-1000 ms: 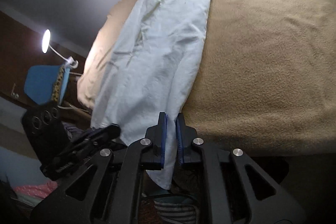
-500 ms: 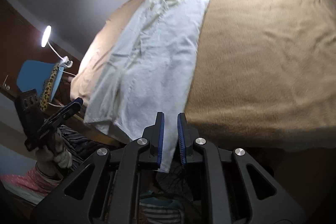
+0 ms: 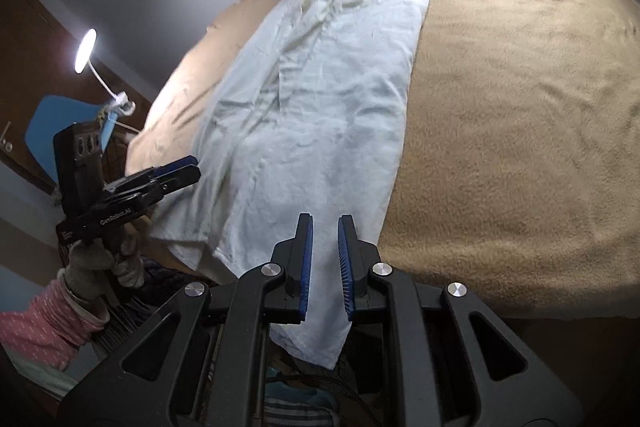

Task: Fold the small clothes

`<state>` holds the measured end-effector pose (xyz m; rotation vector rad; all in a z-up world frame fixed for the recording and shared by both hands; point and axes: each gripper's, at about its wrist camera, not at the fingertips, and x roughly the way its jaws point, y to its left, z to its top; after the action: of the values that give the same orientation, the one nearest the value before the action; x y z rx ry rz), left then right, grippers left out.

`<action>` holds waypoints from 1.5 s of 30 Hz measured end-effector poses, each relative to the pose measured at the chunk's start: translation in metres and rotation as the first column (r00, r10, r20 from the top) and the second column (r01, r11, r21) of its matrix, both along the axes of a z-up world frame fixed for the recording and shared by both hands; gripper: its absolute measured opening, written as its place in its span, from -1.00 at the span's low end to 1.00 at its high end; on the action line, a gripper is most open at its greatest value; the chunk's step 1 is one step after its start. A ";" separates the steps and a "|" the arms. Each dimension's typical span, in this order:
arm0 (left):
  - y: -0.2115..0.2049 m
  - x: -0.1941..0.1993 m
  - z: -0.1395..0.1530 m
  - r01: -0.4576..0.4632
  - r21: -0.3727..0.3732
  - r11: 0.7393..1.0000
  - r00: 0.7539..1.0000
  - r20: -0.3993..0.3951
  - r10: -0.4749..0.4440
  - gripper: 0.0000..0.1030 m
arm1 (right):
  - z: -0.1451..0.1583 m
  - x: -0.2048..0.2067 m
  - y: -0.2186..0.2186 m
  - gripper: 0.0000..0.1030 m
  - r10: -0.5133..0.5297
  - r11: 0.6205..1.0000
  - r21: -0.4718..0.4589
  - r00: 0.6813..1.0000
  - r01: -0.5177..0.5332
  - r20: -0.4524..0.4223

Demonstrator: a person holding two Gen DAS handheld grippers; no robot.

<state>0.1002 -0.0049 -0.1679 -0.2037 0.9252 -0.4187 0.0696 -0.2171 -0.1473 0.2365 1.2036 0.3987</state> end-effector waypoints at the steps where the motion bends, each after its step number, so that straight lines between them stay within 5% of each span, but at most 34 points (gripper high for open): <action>1: -0.002 -0.002 0.001 0.026 0.004 1.000 1.000 -0.010 -0.025 -0.39 | -0.004 -0.002 0.001 -0.73 0.009 1.000 -0.015 1.000 -0.009 -0.014; 8: 0.009 -0.025 0.010 0.049 0.017 0.999 0.998 -0.033 -0.049 -0.37 | -0.013 -0.019 -0.006 -0.73 0.027 1.000 0.019 0.995 -0.025 -0.091; 12: 0.030 -0.041 0.015 -0.004 0.012 1.000 0.998 -0.062 0.005 -0.25 | -0.018 -0.040 -0.009 -0.72 0.057 0.996 -0.056 0.990 -0.064 -0.126; 13: 0.036 -0.043 0.014 -0.018 -0.005 1.000 0.997 -0.079 0.018 -0.18 | -0.016 -0.044 -0.012 -0.68 0.055 0.997 -0.052 0.991 -0.061 -0.122; 15: 0.047 -0.042 0.008 -0.040 -0.075 0.996 0.990 -0.141 0.029 -0.02 | -0.009 -0.048 -0.025 -0.14 0.029 1.000 -0.004 0.994 -0.030 -0.103; 16: 0.053 -0.041 0.003 -0.057 -0.119 0.991 0.983 -0.181 0.035 0.03 | -0.007 -0.048 -0.031 -0.04 0.015 1.000 0.021 0.995 -0.013 -0.094; 19: 0.063 -0.033 -0.009 -0.107 -0.217 0.970 0.967 -0.252 0.050 0.02 | -0.011 -0.037 -0.040 -0.02 0.002 0.995 0.103 0.994 0.009 -0.112; 23: 0.053 -0.035 -0.005 -0.082 -0.201 0.976 0.972 -0.232 0.034 0.04 | -0.030 -0.019 -0.039 -0.02 0.010 0.985 0.174 0.984 0.021 -0.177; 28: 0.044 -0.034 -0.017 -0.070 -0.244 0.967 0.958 -0.285 -0.002 -0.03 | -0.043 -0.012 -0.023 -0.19 0.045 0.972 0.234 0.974 0.008 -0.221; 31: 0.040 -0.028 -0.028 -0.065 -0.262 0.963 0.944 -0.328 -0.026 -0.42 | -0.048 -0.009 -0.010 -0.24 0.067 0.971 0.238 0.971 -0.010 -0.231; 34: 0.038 -0.027 -0.027 -0.057 -0.289 0.956 0.940 -0.337 -0.046 -0.73 | -0.052 -0.008 -0.004 -0.60 0.087 0.964 0.264 0.963 -0.017 -0.256; 45: 0.041 -0.008 0.009 -0.066 -0.409 0.910 0.938 -0.335 -0.083 -0.88 | -0.028 -0.007 -0.010 -0.80 0.016 0.868 0.486 0.973 0.101 -0.230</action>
<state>0.0921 0.0364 -0.1589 -0.6830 1.1766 -0.5994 0.0622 -0.2267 -0.1753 0.7718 1.3010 0.6548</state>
